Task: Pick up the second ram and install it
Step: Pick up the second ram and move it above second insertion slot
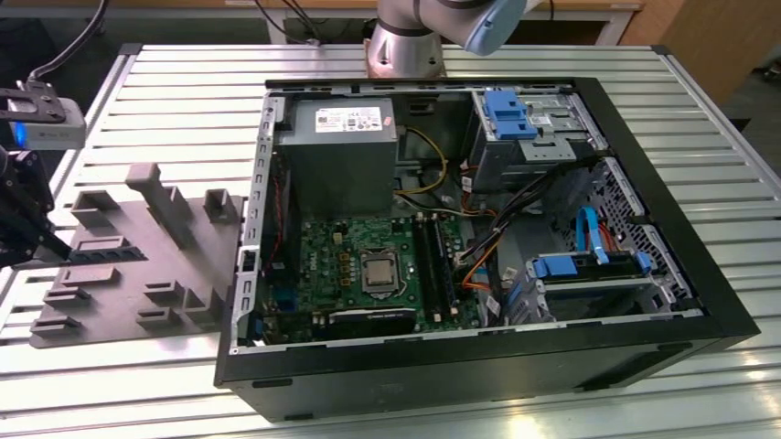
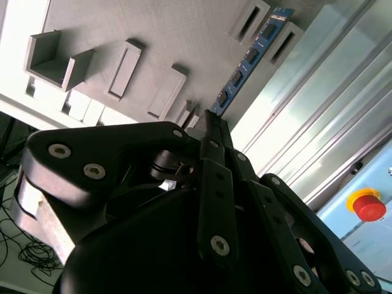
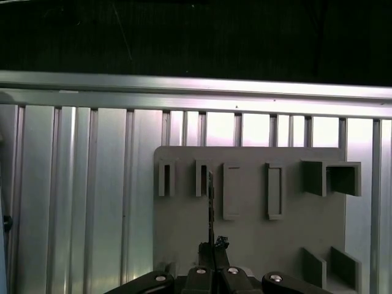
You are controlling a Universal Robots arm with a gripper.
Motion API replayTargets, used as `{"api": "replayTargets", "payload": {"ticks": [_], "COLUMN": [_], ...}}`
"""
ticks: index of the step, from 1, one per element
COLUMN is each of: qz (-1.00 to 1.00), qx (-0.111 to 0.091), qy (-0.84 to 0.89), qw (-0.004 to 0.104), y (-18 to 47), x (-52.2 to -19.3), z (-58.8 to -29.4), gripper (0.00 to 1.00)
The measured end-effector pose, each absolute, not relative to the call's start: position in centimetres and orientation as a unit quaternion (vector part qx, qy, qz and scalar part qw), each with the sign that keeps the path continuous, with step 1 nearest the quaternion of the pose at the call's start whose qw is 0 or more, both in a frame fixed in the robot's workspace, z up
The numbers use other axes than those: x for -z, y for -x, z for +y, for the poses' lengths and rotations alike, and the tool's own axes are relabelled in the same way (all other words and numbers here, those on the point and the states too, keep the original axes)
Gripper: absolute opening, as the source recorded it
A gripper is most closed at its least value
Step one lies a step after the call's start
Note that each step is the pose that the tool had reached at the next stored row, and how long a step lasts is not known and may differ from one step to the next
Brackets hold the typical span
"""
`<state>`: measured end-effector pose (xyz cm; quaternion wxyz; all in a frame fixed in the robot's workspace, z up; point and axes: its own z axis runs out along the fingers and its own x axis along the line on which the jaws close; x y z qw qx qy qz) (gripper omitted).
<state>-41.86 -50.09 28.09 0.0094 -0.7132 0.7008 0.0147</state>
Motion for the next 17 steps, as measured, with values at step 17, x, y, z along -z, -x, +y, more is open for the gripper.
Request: {"api": "replayTargets", "payload": {"ticks": [17], "qz": [0.701], "qx": [-0.015], "qy": [0.713], "qw": [0.009], "y": [41.86], "x": [-28.49], "z": [-50.09], "gripper": [0.11]}}
